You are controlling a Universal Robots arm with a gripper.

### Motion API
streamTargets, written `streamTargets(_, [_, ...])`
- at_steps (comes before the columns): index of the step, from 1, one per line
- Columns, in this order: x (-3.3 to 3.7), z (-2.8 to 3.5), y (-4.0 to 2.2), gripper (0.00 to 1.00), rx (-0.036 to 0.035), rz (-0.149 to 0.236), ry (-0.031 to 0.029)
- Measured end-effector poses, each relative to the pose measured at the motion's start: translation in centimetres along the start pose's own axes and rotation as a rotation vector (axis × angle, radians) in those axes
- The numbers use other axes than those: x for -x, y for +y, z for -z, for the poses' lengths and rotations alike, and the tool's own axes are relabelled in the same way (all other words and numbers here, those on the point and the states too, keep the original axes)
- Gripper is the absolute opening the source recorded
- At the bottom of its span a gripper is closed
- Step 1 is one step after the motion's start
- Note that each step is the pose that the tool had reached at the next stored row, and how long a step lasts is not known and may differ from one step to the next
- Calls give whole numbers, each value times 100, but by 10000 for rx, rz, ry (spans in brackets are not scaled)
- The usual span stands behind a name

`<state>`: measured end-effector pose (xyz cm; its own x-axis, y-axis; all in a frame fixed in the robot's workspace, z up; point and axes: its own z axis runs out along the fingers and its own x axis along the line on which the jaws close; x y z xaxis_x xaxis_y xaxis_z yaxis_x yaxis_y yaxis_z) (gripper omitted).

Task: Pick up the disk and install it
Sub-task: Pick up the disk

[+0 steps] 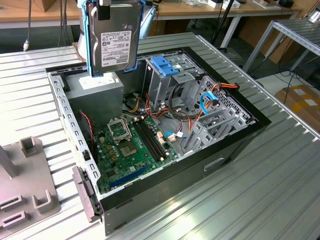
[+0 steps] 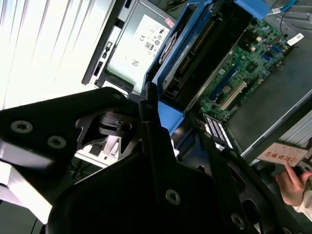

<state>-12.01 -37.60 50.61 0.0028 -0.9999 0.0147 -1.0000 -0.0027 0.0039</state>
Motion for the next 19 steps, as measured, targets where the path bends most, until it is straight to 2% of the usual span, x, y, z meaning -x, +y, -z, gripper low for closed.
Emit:
streamTargets(5, [1, 0, -67, 36, 0, -1, -1])
streamTargets(9, [3, 1, -198, 36, 0, -1, 1])
streamTargets(12, [4, 1, -242, 36, 1, -1, 1])
streamTargets(19, [4, 1, -256, 36, 0, -2, 0])
